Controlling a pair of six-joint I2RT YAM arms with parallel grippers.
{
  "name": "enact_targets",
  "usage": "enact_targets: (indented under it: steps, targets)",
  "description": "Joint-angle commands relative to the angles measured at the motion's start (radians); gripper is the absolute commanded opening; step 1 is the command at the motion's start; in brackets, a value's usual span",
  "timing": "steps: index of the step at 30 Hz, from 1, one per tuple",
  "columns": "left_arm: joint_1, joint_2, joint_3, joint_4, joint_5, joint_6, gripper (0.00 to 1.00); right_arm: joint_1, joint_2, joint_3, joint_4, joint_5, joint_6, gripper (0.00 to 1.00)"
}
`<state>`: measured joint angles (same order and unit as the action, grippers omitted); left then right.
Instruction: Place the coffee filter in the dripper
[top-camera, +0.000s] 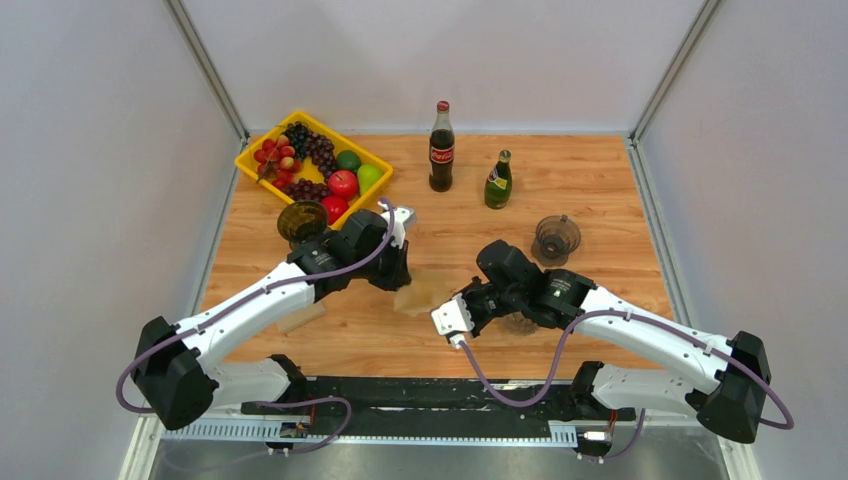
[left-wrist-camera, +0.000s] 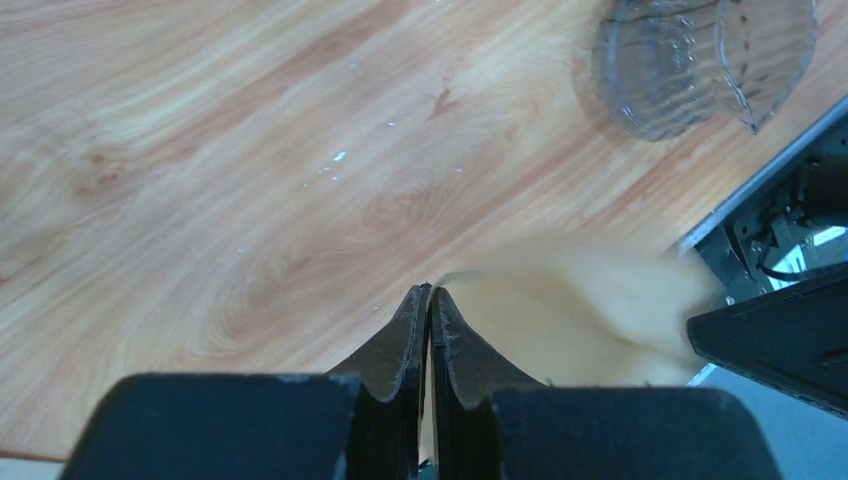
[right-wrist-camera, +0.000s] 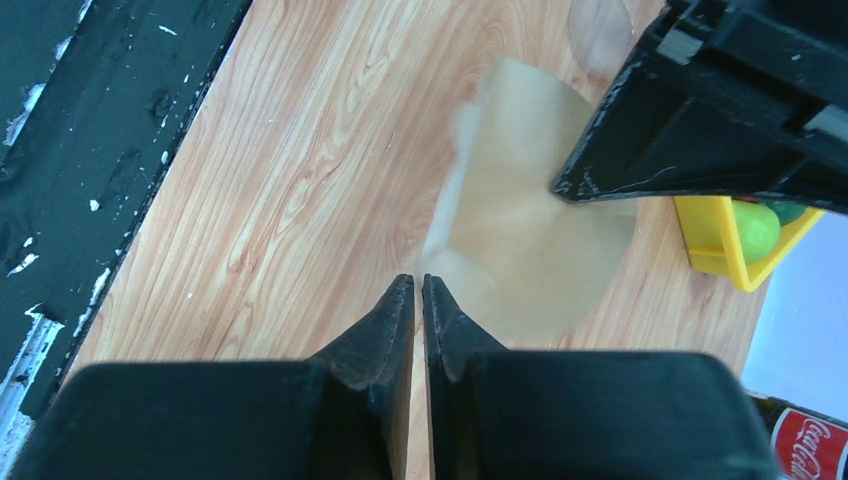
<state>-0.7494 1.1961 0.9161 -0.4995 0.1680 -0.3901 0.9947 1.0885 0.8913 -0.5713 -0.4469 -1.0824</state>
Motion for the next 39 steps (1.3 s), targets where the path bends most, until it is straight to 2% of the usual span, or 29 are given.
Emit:
enact_targets:
  steps: [1, 2, 4, 7, 8, 9, 10, 11, 13, 15, 17, 18, 20, 23, 26, 34, 39]
  targets:
    - [0.002, -0.023, 0.053, -0.027, -0.079, 0.041, 0.09, 0.005, -0.012, 0.051, -0.019, 0.015, 0.006, 0.16]
    - [0.002, -0.025, 0.055, -0.029, -0.087, 0.041, 0.09, 0.005, -0.01, 0.058, -0.017, 0.032, 0.01, 0.22]
    - [0.0, -0.031, 0.059, -0.036, -0.105, 0.038, 0.08, 0.005, -0.012, 0.076, 0.004, 0.081, 0.048, 0.25]
    - [-0.006, -0.037, 0.073, -0.055, -0.154, 0.02, 0.06, 0.005, -0.037, 0.084, 0.106, 0.195, 0.164, 0.38]
    - [-0.008, -0.038, 0.075, -0.061, -0.195, 0.014, 0.05, 0.005, -0.048, 0.08, 0.154, 0.234, 0.214, 0.46]
    - [-0.01, -0.038, 0.086, -0.075, -0.219, -0.006, 0.04, 0.005, -0.06, 0.078, 0.198, 0.27, 0.271, 0.62]
    - [-0.012, -0.033, 0.093, -0.084, -0.268, -0.02, 0.03, 0.005, -0.07, 0.079, 0.24, 0.302, 0.329, 0.9]
    - [-0.013, -0.03, 0.107, -0.105, -0.3, -0.053, 0.01, 0.005, -0.075, 0.081, 0.273, 0.334, 0.402, 0.98]
    - [-0.023, -0.014, 0.131, -0.138, -0.406, -0.108, 0.0, 0.003, -0.07, 0.095, 0.362, 0.449, 0.619, 1.0]
    - [-0.038, 0.015, 0.164, -0.183, -0.513, -0.159, 0.0, 0.003, -0.044, 0.125, 0.402, 0.697, 0.958, 1.0]
    - [-0.057, 0.046, 0.194, -0.216, -0.596, -0.191, 0.0, -0.001, -0.019, 0.141, 0.367, 0.935, 1.344, 1.0]
    - [-0.064, 0.064, 0.202, -0.221, -0.629, -0.204, 0.0, -0.013, -0.013, 0.135, 0.349, 0.961, 1.464, 1.0]
    - [-0.081, 0.083, 0.227, -0.212, -0.653, -0.221, 0.0, -0.056, -0.002, 0.118, 0.354, 0.87, 1.58, 1.0]
    - [-0.108, 0.106, 0.245, -0.194, -0.667, -0.239, 0.0, -0.148, 0.037, 0.125, 0.355, 0.712, 1.707, 1.0]
    - [-0.13, 0.114, 0.252, -0.175, -0.681, -0.26, 0.0, -0.189, 0.097, 0.151, 0.355, 0.619, 1.789, 1.0]
    - [-0.146, 0.128, 0.257, -0.139, -0.669, -0.282, 0.0, -0.189, 0.293, 0.236, 0.356, 0.508, 1.826, 0.99]
    - [-0.147, 0.138, 0.265, -0.138, -0.673, -0.289, 0.0, -0.19, 0.371, 0.251, 0.356, 0.493, 1.834, 0.98]
